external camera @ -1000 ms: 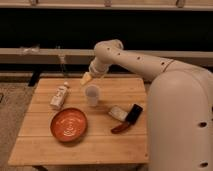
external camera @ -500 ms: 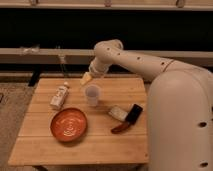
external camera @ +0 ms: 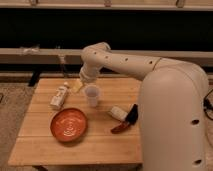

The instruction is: Pick up the ceramic cup

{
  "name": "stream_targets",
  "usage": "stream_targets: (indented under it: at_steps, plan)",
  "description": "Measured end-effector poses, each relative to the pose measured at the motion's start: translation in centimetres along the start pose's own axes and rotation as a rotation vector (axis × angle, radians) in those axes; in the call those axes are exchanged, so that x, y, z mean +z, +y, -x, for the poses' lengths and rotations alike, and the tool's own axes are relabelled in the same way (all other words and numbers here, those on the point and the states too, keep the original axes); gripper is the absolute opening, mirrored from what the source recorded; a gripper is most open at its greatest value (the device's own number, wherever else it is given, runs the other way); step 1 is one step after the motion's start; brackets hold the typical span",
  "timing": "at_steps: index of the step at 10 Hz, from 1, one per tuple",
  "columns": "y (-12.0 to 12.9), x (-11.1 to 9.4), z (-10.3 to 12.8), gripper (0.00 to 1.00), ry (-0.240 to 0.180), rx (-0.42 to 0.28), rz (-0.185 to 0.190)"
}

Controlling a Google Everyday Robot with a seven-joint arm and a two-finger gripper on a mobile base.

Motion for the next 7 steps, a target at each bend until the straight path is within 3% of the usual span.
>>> stream_targets:
  at_steps: [3,7]
  plan:
    - [1.7,2.1,-1.3,0.8,0.066,-0.011,0.011]
    - [0.1,5.7,-2.4,0.8,0.127,0.027,0.015]
